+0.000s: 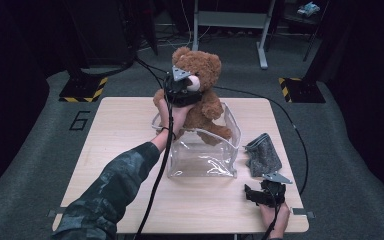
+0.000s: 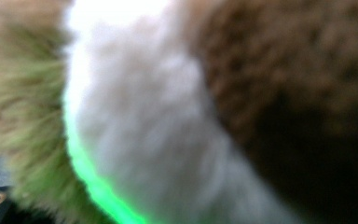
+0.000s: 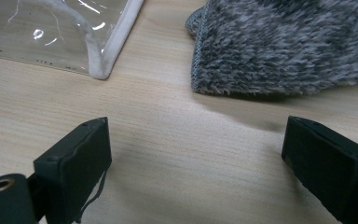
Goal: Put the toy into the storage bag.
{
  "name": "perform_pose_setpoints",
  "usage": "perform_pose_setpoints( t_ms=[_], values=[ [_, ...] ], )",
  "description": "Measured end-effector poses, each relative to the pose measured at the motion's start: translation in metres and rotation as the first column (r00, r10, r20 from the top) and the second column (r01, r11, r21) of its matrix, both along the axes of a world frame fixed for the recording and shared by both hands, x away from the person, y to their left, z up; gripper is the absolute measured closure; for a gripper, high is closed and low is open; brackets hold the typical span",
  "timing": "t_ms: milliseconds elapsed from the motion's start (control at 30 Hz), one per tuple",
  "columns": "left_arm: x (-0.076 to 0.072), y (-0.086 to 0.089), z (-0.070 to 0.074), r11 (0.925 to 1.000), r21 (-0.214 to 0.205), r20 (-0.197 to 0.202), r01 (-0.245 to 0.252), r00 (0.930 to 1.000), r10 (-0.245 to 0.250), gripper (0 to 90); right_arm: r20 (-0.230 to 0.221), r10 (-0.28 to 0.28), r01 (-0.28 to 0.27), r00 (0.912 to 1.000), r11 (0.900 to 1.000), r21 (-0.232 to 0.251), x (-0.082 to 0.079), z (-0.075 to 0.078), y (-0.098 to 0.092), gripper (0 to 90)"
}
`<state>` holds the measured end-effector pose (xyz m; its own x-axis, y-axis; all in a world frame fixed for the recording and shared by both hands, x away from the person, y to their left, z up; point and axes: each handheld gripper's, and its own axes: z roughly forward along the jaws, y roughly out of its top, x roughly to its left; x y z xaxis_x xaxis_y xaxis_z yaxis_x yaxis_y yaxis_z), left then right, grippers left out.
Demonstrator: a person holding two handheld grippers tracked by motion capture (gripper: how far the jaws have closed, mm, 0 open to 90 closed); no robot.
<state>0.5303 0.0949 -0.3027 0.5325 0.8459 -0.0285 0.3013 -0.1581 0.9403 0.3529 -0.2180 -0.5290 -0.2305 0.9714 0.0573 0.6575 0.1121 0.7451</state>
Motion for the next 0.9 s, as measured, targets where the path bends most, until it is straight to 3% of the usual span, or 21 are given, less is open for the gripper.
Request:
perform_pose_setpoints(
  t_ms=[433,567,767,900],
  values=[
    [-0.009,-0.012,-0.016,0.9972,0.058,-0.088,0.046,0.9953,-0.041,40.6,-0.002,0.000,0.000,1.0000,1.0000,-0.009,0.000,0.000,0.000,7.5],
    [-0.010,-0.014,-0.023,0.9967,0.054,-0.144,0.061,0.9881,-0.053,40.1,-0.001,0.000,0.000,1.0000,1.0000,-0.010,0.000,0.000,0.000,7.5],
    [-0.012,-0.010,-0.028,0.9935,0.073,-0.193,0.087,0.9785,-0.072,37.7,0.000,0.001,-0.001,1.0000,0.9999,-0.011,0.000,0.000,0.000,7.5],
    [-0.010,-0.007,-0.026,0.9918,0.065,-0.222,0.110,0.9707,-0.093,29.6,0.000,0.001,-0.001,1.0000,0.9999,-0.014,0.000,0.000,0.000,7.5]
  ],
)
